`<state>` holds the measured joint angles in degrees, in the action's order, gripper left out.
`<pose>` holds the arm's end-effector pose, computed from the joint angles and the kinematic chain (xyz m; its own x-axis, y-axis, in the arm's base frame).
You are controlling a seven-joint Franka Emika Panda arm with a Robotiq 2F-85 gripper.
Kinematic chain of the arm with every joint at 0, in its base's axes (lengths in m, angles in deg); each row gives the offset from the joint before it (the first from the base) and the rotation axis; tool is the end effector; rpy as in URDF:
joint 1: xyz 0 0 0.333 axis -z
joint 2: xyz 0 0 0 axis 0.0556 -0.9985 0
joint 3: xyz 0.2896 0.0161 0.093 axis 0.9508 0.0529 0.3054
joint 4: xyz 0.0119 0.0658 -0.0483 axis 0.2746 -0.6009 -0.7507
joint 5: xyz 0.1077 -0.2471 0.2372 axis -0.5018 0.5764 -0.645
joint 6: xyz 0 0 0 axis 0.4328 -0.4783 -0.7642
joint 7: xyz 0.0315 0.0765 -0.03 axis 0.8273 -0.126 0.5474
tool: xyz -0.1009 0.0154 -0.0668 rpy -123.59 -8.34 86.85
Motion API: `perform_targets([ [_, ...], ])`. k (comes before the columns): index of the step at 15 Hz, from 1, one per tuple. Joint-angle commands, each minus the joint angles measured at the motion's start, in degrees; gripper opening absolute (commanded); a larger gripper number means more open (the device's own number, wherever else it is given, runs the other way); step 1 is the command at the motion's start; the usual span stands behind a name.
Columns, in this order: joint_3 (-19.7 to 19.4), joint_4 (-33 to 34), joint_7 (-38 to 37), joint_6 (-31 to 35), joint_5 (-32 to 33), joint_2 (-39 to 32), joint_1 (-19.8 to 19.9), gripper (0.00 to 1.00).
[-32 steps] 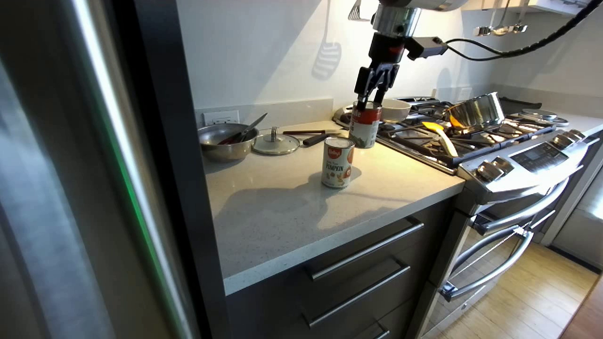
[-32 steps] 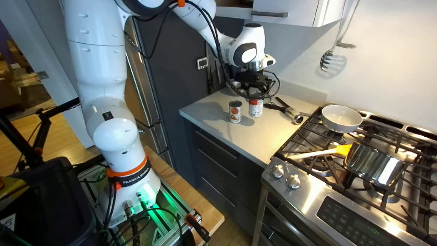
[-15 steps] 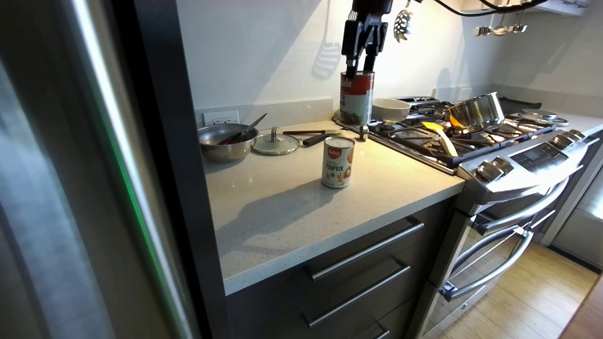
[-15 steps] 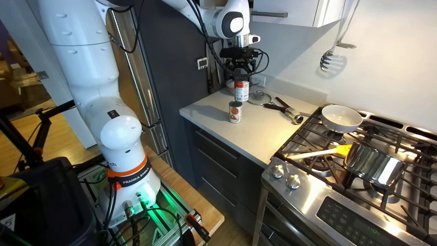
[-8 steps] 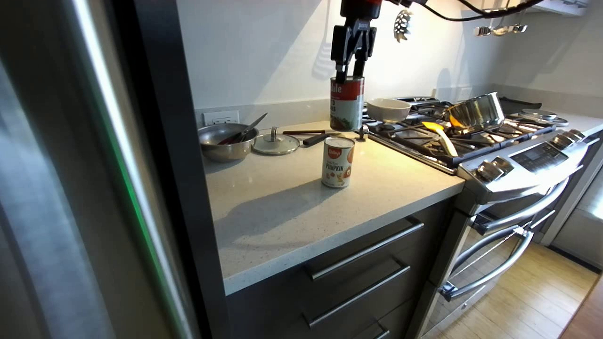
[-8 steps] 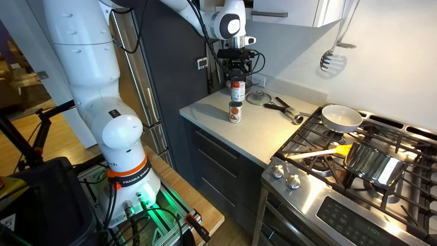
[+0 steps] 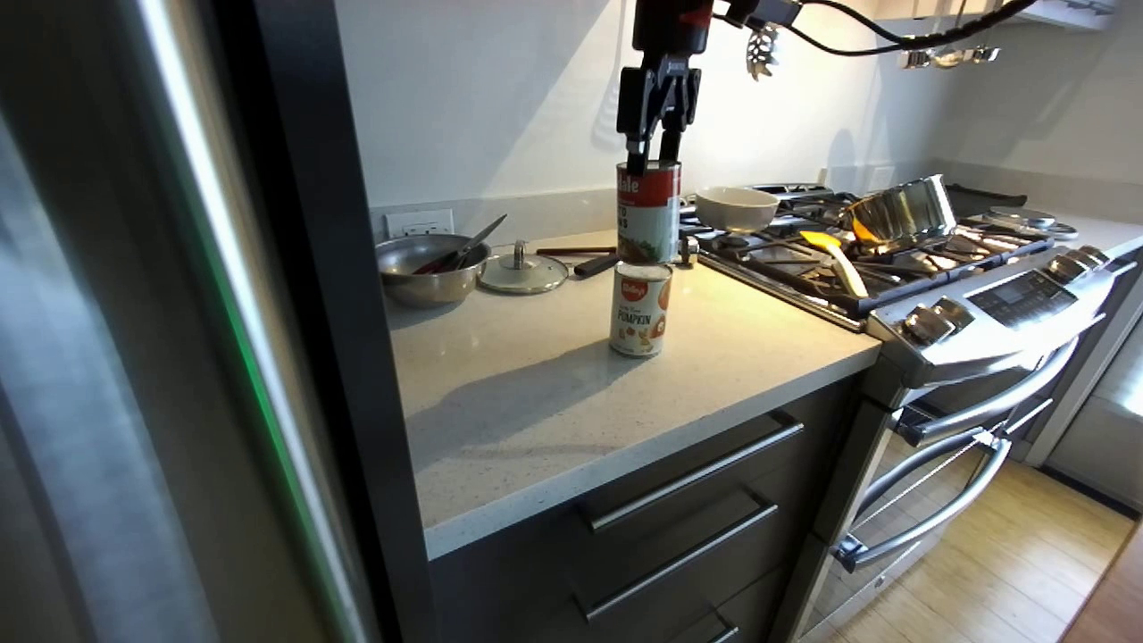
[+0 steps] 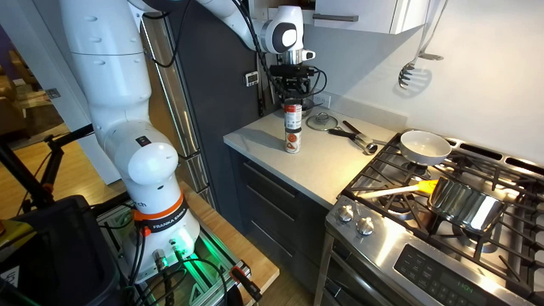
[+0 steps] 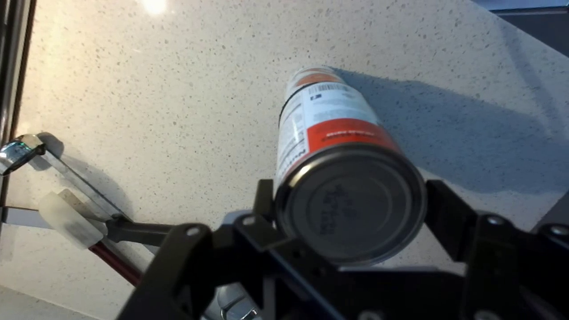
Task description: Put the can on the right on top of the can on the left
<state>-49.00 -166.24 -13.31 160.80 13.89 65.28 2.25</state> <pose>0.5530 0.0361 0.3888 0.8955 0.4399 0.0679 0.4368 -0.8978 0.0560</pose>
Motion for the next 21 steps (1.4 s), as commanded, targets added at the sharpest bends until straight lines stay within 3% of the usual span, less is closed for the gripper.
perform_targets([
  [1,0.08,-0.05,-0.34,1.19,1.12,0.07,-0.33,0.58],
  [21,0.09,-2.9,-0.34,3.42,2.04,0.85,-0.38,0.58],
])
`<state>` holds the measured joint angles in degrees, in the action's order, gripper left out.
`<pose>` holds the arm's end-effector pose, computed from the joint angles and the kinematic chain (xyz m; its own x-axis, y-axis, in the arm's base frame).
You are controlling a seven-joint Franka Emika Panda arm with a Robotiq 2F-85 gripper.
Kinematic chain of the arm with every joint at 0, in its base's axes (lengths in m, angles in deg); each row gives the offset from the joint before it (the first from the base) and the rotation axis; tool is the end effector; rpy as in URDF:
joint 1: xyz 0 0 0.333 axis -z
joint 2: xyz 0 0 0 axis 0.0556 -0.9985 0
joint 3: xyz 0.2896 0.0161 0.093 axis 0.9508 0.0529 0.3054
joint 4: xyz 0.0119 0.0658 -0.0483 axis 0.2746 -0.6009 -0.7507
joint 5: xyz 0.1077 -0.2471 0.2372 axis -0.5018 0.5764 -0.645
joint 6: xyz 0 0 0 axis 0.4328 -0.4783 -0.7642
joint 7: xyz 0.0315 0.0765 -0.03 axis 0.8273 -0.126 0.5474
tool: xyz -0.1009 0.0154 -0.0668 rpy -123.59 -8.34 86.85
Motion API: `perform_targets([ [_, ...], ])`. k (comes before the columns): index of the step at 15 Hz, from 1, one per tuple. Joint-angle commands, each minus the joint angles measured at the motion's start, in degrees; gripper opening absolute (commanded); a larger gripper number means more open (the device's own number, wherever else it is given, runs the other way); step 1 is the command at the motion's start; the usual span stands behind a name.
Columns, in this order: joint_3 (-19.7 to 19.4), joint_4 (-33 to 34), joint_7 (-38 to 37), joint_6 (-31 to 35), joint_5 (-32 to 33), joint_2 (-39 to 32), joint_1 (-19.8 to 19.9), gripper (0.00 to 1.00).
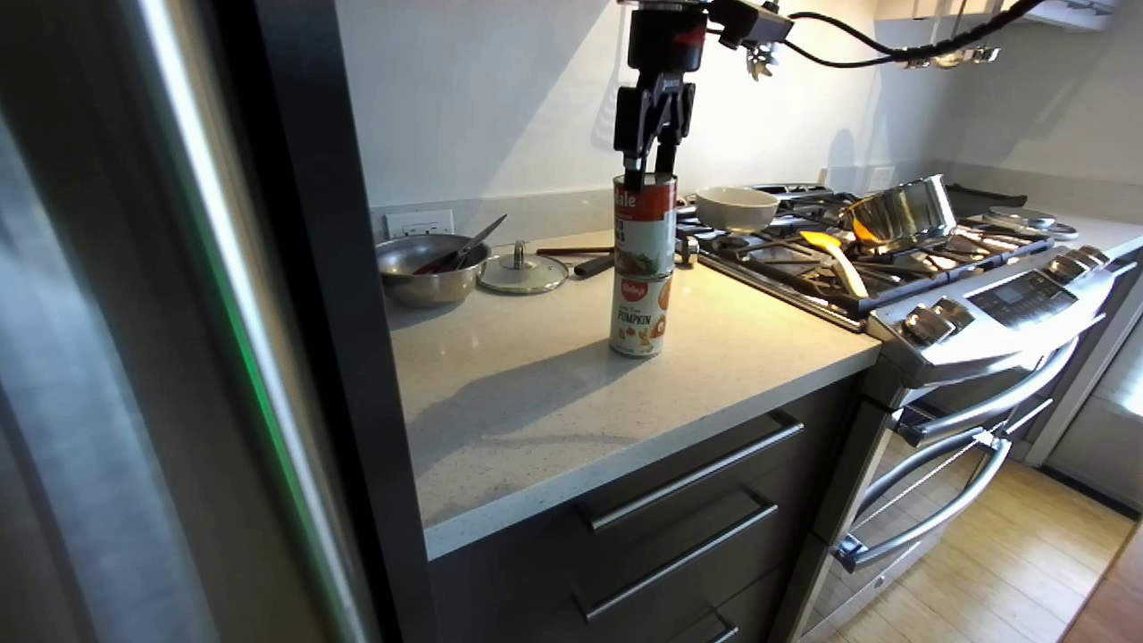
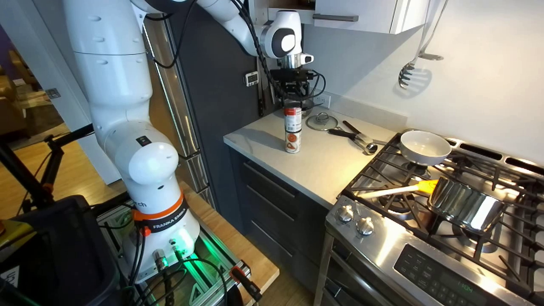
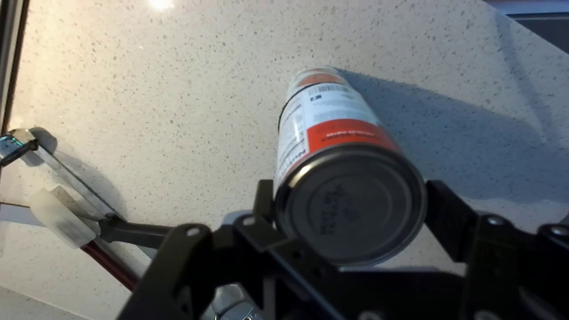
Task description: Put the can on the right on top of the can on the left
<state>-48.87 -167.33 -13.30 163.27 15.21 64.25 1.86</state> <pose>0.5538 0.0406 0.3749 0.8842 0.4622 0.0673 0.4576 -0.8861 0.0735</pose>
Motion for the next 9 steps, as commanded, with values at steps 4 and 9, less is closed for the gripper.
perform_targets([
  [4,-0.04,-1.93,-0.28,1.29,0.47,1.82,0.06,0.58],
  [9,-0.1,-2.32,-0.56,1.51,0.22,1.85,0.13,0.58],
])
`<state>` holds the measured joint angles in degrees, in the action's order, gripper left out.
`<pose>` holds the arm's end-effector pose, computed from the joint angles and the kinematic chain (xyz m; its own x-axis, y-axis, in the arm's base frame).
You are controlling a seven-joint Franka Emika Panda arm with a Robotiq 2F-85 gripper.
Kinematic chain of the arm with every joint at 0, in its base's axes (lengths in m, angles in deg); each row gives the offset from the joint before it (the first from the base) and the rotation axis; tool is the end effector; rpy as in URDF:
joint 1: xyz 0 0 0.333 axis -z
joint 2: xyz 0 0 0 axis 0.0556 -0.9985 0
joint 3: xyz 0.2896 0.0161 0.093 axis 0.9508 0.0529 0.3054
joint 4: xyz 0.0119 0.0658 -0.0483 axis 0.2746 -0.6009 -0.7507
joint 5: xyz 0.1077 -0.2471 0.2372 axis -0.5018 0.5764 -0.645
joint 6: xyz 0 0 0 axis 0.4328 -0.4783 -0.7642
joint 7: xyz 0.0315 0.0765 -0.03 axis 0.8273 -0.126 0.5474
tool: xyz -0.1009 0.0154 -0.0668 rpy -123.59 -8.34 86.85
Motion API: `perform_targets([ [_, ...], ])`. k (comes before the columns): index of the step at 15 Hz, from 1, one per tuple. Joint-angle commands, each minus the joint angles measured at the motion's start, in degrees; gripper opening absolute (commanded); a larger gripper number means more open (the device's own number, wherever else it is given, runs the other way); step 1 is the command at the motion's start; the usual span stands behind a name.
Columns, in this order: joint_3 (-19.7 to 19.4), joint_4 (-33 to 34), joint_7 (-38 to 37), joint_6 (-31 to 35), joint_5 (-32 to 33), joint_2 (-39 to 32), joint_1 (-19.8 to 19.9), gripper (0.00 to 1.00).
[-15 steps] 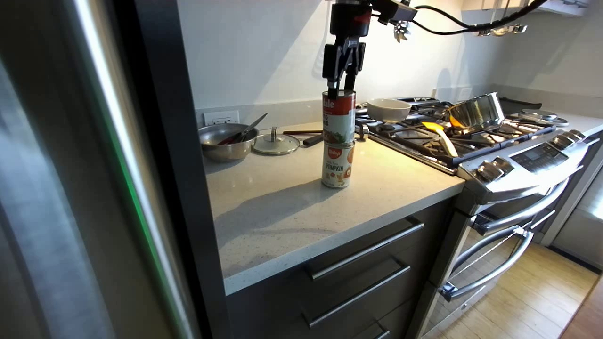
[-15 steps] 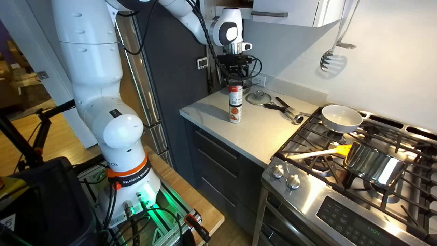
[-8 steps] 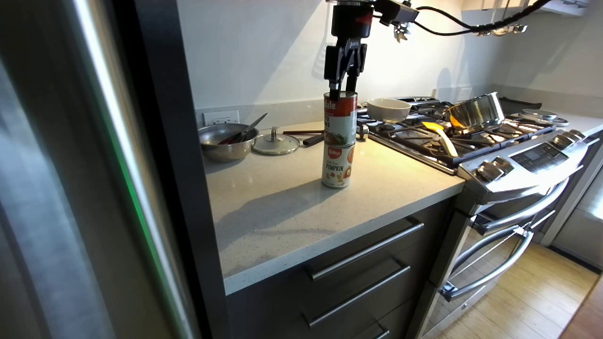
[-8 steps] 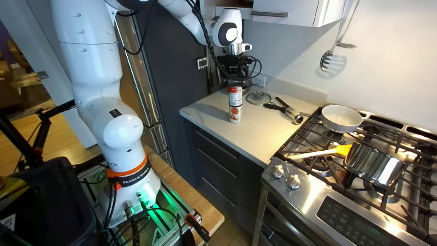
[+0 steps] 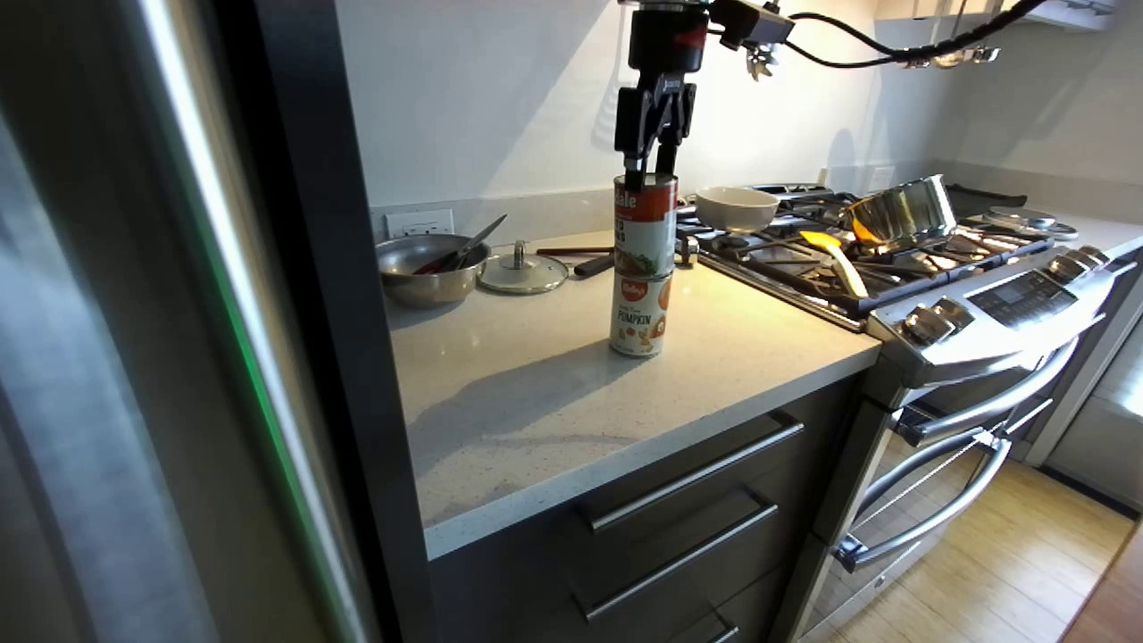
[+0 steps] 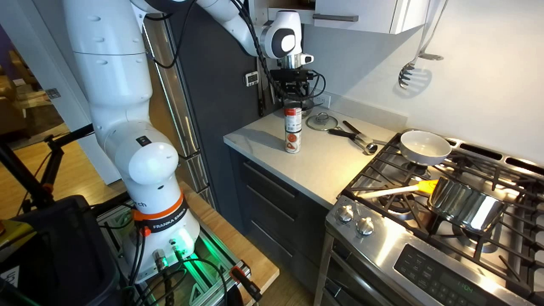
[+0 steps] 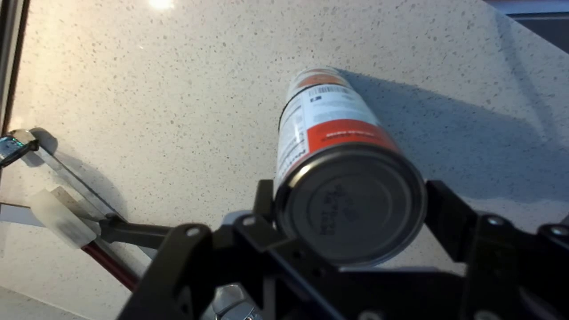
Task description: Put the can on the right on top of the can on the left
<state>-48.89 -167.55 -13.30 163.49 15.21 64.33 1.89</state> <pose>0.5533 0.0401 0.3744 0.8844 0.4616 0.0685 0.4569 -0.8864 0.0741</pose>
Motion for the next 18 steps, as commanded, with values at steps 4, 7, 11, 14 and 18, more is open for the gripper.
perform_targets([
  [4,-0.18,-2.39,-1.17,0.75,0.51,2.0,0.06,0.58],
  [7,-0.28,-2.6,-1.77,0.61,0.92,2.12,-0.02,0.58],
  [11,-0.45,-3.05,-2.76,0.39,1.42,2.48,-0.11,0.58],
  [14,-0.48,-3.06,-3.65,0.11,1.77,2.52,-0.17,0.58],
  [18,-0.47,-3.06,-4.31,-0.37,2.02,2.69,-0.23,0.58],
])
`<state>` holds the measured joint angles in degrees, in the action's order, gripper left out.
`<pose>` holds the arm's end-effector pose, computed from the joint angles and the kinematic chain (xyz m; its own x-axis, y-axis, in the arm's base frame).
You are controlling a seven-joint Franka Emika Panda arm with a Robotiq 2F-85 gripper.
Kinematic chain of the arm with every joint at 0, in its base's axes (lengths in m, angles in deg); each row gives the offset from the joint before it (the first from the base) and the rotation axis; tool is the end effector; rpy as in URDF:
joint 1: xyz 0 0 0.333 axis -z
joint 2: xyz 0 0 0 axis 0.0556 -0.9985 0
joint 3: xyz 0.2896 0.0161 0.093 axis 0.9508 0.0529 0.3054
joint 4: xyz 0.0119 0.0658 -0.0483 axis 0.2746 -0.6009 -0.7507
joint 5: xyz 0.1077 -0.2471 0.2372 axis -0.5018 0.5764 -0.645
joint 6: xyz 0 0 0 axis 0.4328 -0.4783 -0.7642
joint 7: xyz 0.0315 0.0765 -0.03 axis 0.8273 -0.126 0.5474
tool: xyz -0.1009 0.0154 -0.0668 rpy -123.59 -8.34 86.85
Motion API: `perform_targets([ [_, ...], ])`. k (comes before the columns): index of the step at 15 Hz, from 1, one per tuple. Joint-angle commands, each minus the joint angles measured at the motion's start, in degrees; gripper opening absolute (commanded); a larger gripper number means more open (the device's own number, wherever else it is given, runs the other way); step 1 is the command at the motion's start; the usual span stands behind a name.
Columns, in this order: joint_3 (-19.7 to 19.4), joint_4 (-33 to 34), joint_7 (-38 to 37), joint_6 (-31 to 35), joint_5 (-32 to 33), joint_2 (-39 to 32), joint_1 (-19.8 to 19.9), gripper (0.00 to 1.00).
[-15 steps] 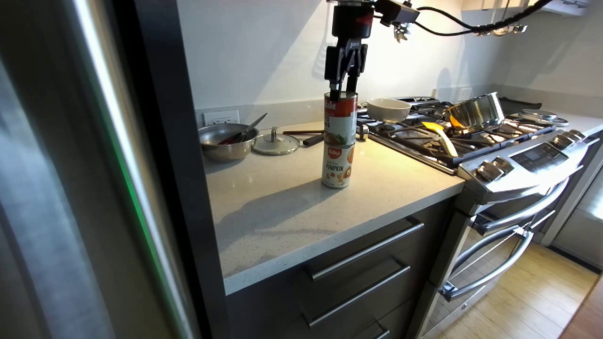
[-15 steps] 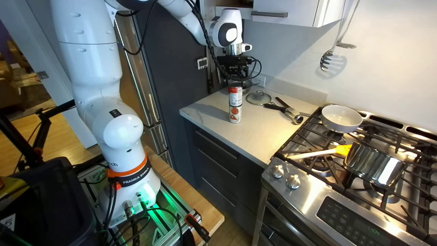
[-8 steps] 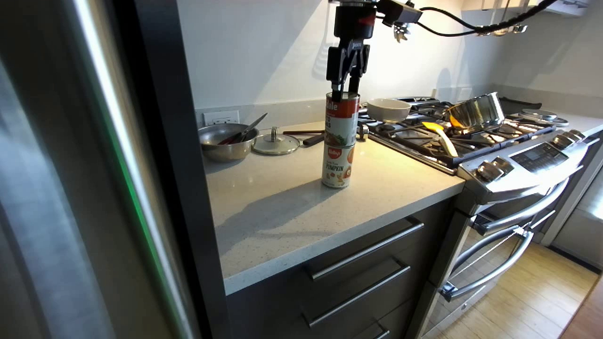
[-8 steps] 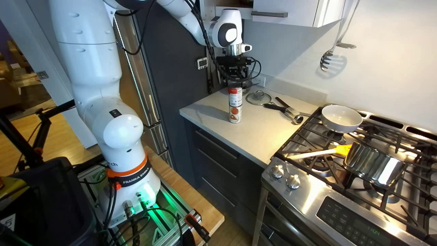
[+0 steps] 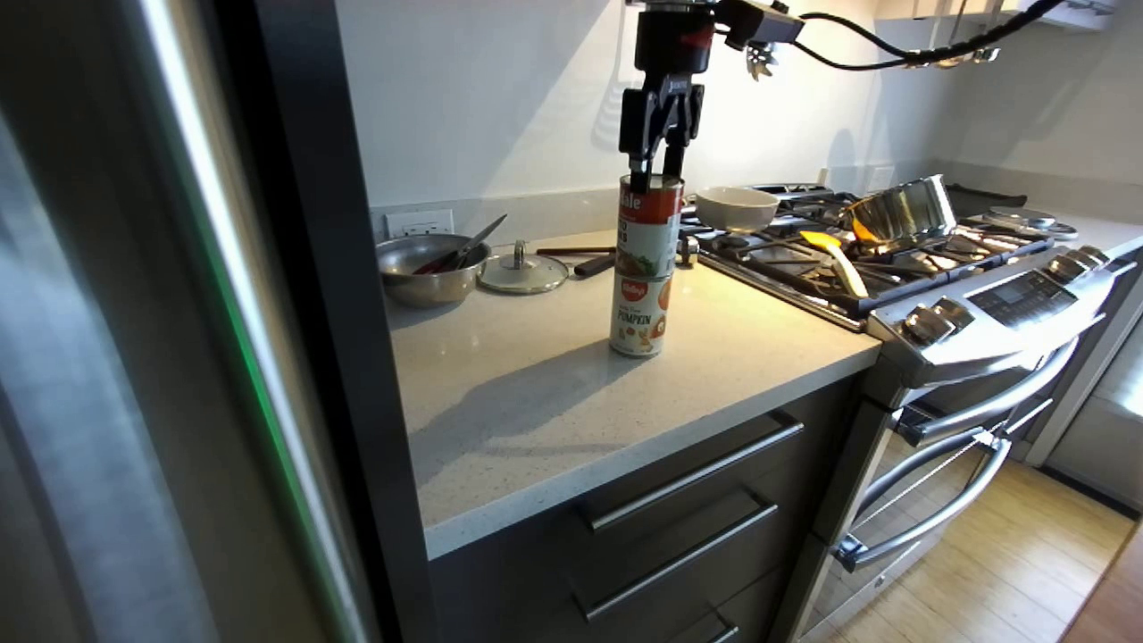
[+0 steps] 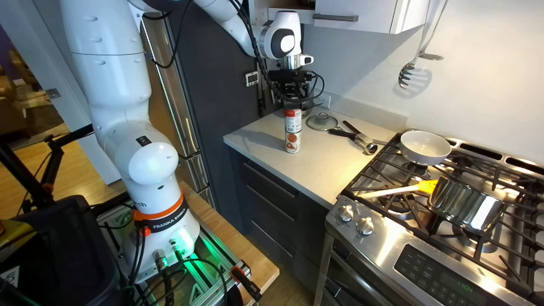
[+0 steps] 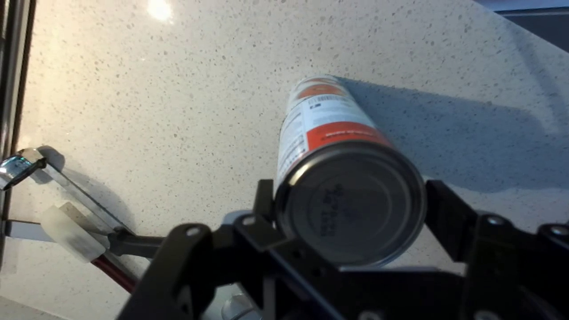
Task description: Put the can on the right on top of the can on the left
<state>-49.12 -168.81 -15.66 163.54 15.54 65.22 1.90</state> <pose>0.5475 0.0373 0.3735 0.9031 0.4246 0.0642 0.4200 -0.9045 0.0748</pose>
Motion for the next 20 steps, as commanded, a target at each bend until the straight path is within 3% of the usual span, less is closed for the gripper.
perform_targets([
  [1,-0.25,-1.8,-2.2,-0.6,1.8,1.87,-0.27,0.58],
  [20,-0.12,-0.72,-2.52,-2.84,1.08,1.58,-0.07,0.58],
])
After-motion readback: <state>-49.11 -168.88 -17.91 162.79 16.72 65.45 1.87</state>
